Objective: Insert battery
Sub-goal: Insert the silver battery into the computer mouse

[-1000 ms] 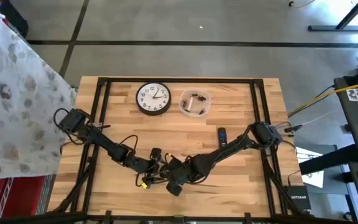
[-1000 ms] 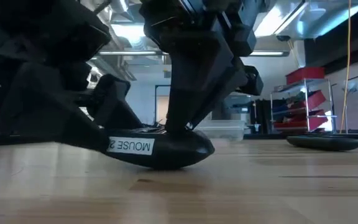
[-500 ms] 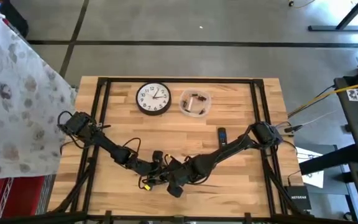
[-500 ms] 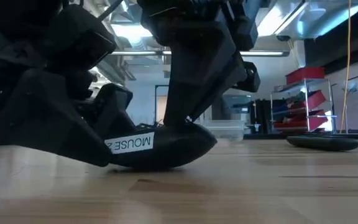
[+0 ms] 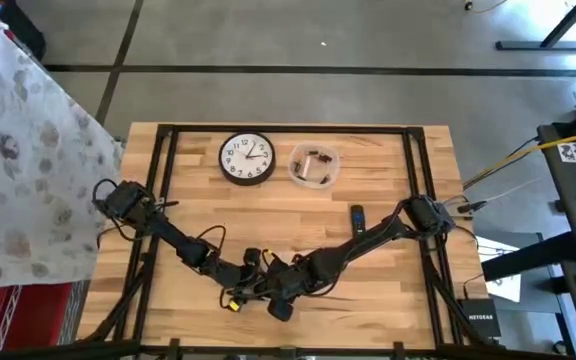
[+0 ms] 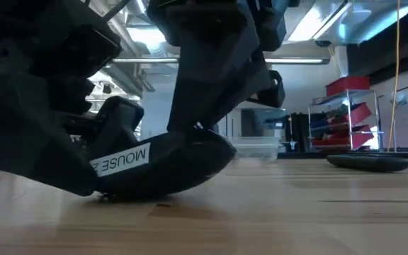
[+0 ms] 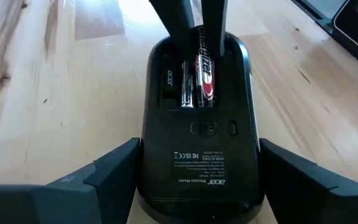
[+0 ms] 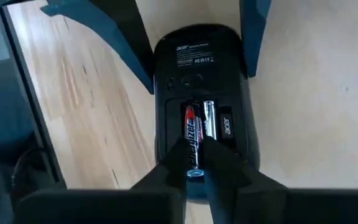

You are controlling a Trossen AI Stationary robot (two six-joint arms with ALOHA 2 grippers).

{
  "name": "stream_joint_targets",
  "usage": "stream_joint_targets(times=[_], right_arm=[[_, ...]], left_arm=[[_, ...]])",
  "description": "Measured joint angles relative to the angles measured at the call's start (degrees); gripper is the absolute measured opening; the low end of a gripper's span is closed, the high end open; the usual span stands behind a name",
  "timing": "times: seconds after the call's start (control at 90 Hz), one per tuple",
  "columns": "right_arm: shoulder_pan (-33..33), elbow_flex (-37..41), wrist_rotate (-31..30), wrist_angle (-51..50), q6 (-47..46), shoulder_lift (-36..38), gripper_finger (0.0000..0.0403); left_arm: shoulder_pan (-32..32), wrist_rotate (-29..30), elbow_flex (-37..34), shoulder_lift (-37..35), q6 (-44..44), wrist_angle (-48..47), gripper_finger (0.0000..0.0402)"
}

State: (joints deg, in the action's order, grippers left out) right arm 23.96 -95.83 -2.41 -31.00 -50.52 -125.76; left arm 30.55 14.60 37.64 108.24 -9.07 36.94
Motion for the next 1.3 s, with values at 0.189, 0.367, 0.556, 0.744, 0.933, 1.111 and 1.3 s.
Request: stream_joint_targets(times=[0.189,0.367,0.556,0.744,0.933,1.111,1.3], right_arm=[[-0.26,0.02,-2.32,2.37,1.88,-0.21,0.0134],[-0.10,-0.78,-1.07,1.21,2.98,0.05,0.0178],[-0.07,-4.73,-2.92,-4.60,6.10,0.18,0.0164],[-0.02,-8.33,-4.66,-15.64,7.79,0.51,0.0141],[0.01,-8.33,-4.09,-18.98,7.84,-0.11,0.0123],[0.01,-8.33,-1.75,-19.03,7.65,-0.21,0.0077],[0.06,-7.64,0.19,-17.77,8.01,-0.30,0.0011]], left_arm=[[0.43,3.95,0.20,0.10,-0.49,-0.48,0.0269],[0.63,4.48,0.18,0.10,0.08,-0.50,0.0270],[0.85,4.56,0.16,0.10,0.27,-0.57,0.0271],[0.85,4.49,0.12,0.07,0.27,-0.52,0.0273],[0.85,4.41,0.07,0.03,0.21,-0.49,0.0273],[0.85,4.36,0.07,0.03,0.16,-0.58,0.0274],[0.85,4.32,0.07,0.01,0.18,-0.65,0.0274]])
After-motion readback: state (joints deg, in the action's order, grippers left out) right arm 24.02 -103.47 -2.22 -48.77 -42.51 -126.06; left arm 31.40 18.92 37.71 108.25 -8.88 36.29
